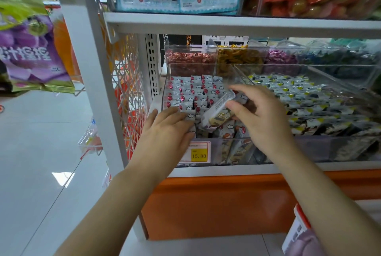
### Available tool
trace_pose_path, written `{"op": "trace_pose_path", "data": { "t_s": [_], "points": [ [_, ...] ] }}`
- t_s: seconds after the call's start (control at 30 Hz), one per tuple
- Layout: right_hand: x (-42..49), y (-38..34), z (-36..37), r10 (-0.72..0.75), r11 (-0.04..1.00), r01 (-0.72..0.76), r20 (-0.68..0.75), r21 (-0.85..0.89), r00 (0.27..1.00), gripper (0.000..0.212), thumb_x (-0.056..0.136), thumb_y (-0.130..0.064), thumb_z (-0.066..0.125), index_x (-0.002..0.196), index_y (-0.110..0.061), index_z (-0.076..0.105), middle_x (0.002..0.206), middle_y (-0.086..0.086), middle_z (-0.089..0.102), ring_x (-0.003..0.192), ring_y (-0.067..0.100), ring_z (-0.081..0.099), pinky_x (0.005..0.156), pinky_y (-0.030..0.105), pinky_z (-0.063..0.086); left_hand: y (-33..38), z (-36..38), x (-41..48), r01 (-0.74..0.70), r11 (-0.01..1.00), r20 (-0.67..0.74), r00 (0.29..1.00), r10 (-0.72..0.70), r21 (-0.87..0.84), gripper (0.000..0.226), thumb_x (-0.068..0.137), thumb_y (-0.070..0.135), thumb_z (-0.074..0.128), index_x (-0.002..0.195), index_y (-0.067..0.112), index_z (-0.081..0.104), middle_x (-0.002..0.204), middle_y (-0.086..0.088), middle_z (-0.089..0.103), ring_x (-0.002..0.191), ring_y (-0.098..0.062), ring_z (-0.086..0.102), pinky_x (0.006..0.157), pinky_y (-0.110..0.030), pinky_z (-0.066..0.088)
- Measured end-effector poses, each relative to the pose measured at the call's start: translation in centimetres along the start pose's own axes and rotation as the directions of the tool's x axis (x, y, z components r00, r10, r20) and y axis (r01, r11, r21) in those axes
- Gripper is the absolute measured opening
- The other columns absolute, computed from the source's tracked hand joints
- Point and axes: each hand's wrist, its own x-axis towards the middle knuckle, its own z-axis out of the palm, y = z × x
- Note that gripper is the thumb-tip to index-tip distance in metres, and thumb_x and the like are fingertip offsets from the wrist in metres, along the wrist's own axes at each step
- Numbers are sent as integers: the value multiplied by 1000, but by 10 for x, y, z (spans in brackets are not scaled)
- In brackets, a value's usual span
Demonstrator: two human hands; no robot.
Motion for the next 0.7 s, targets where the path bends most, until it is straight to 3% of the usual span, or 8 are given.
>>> {"op": "trace_pose_path", "data": {
  "t_s": [0.1,0.2,0.37,0.47,0.53,0.6,0.7],
  "points": [
    [5,0,1,-16,1000,17,55,-6,998,37,89,-25,60,126,-17,56,108,-15,49,93,-8,44,77,0,29,-2,0,1,-8,1000,3,1000,8,-23,36,95,33,45,129,24,55,139,5,49,138,-17,27,114,-41,21],
    [5,2,0,-13,1000,13,117,7,993,39,86,-29,65,121,-16,55,94,-19,50,83,0,49,69,9,34,-3,0,2,-20,999,17,1000,21,-50,36,95,31,46,128,22,56,138,3,50,137,-18,29,112,-41,25],
    [0,-7,19,-74,984,110,242,-137,967,35,82,-30,68,112,-16,60,102,-12,47,93,1,44,77,7,32,-4,-1,3,-39,997,8,999,39,-65,34,96,27,46,127,19,58,135,1,53,134,-19,35,111,-39,28],
    [-2,-10,29,-90,937,193,334,-291,938,31,85,-37,64,109,-18,61,107,-5,59,99,12,50,89,29,38,-4,-1,4,-26,996,-20,999,25,-81,33,96,22,45,125,16,60,133,-1,54,130,-20,39,109,-38,30],
    [-4,-9,31,-100,865,283,410,-414,906,25,91,-41,53,105,-24,65,106,-8,63,108,17,46,91,37,29,-4,-2,4,-18,996,-35,999,15,-93,31,96,20,46,123,14,61,131,-2,55,129,-21,40,109,-37,29],
    [-3,-7,29,-129,852,315,416,-417,900,22,93,-33,49,102,-28,68,101,-11,65,108,17,42,88,37,24,-4,-3,5,-15,995,-35,999,12,-95,32,96,21,46,124,15,60,132,-1,55,130,-21,39,110,-37,28],
    [10,-5,26,-94,939,186,302,-291,949,24,90,-19,51,99,-28,71,99,-8,67,102,13,45,86,33,28,-3,-3,5,-16,996,-28,1000,14,-86,35,96,24,44,128,19,56,136,1,51,132,-20,35,111,-40,26]
  ]
}}
